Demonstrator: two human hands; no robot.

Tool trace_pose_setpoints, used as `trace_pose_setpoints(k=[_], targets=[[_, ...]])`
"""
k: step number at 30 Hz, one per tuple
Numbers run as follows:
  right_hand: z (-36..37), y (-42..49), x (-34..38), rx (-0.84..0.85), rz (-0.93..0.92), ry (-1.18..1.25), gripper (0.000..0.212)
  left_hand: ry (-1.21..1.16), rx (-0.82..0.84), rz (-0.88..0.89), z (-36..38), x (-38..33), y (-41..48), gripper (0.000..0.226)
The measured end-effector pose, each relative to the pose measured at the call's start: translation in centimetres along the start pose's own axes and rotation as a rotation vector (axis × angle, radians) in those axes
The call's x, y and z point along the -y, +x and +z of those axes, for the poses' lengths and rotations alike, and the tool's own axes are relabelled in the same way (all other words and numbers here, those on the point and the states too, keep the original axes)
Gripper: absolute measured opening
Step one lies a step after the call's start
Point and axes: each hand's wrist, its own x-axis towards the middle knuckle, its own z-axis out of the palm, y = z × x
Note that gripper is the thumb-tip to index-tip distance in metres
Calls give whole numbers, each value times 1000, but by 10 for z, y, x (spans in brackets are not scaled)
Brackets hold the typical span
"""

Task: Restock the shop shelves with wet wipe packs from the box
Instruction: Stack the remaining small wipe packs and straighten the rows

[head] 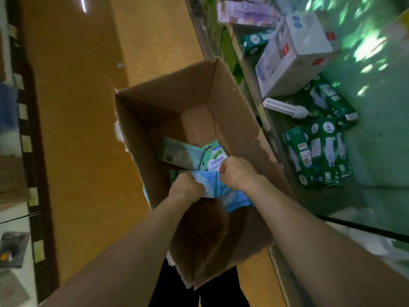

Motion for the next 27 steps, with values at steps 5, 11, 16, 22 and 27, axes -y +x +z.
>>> trace_pose_setpoints(k=[5, 11, 16, 22, 27], targets=[[34, 45, 10, 38, -91, -43, 40, -533, 87, -360, 24, 4, 30, 50], [60, 75, 17, 165, -95, -75, 41, -940, 211, -535, 39, 10, 46, 47], [63, 84, 17, 235, -92, -32, 31, -1160, 259, -526, 43, 9, 46, 46], [44, 109, 38, -89, -202, -85, 29, -1405, 29, -523, 42, 5, 63, 37], [58, 133, 58, -113, -249, -136, 59, -1386, -102, -526, 31, -2, 64, 41]])
